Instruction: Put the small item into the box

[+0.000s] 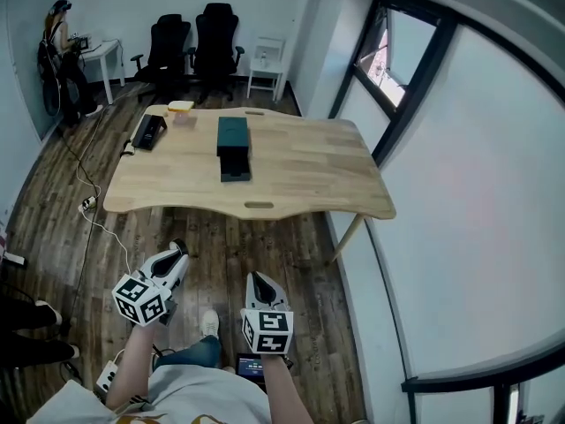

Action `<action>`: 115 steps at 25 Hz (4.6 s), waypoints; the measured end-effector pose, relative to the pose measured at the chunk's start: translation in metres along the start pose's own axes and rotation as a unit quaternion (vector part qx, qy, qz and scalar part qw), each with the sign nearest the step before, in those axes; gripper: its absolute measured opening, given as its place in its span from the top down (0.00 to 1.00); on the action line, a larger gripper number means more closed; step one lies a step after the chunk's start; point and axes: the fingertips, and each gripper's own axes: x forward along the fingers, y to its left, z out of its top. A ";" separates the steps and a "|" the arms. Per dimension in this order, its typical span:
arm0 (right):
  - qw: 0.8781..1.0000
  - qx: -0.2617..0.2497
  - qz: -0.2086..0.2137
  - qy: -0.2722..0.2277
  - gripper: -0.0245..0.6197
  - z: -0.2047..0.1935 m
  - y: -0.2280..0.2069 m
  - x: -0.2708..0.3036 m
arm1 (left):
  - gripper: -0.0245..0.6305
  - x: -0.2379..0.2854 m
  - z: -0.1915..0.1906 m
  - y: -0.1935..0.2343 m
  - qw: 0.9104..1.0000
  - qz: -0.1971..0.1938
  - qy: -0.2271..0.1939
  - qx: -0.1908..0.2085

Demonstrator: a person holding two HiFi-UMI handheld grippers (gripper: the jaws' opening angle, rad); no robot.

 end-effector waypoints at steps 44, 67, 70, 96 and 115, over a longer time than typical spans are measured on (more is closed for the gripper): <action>0.995 0.004 -0.096 0.023 0.95 0.115 -0.184 0.435 | 0.90 0.412 0.066 0.309 0.996 -0.073 0.056 -0.015; 0.996 0.006 -0.076 0.052 0.95 0.097 -0.212 0.465 | 0.90 0.449 0.026 0.316 0.991 -0.071 0.109 -0.017; 0.995 0.008 -0.073 0.062 0.95 0.090 -0.215 0.472 | 0.90 0.456 0.013 0.317 0.989 -0.076 0.126 -0.017; 0.991 0.051 -0.057 0.107 0.95 0.044 -0.234 0.511 | 0.90 0.504 -0.059 0.324 0.972 -0.092 0.212 -0.040; 0.986 0.071 -0.064 0.133 0.95 0.020 -0.260 0.508 | 0.90 0.519 -0.097 0.314 0.950 -0.110 0.292 0.014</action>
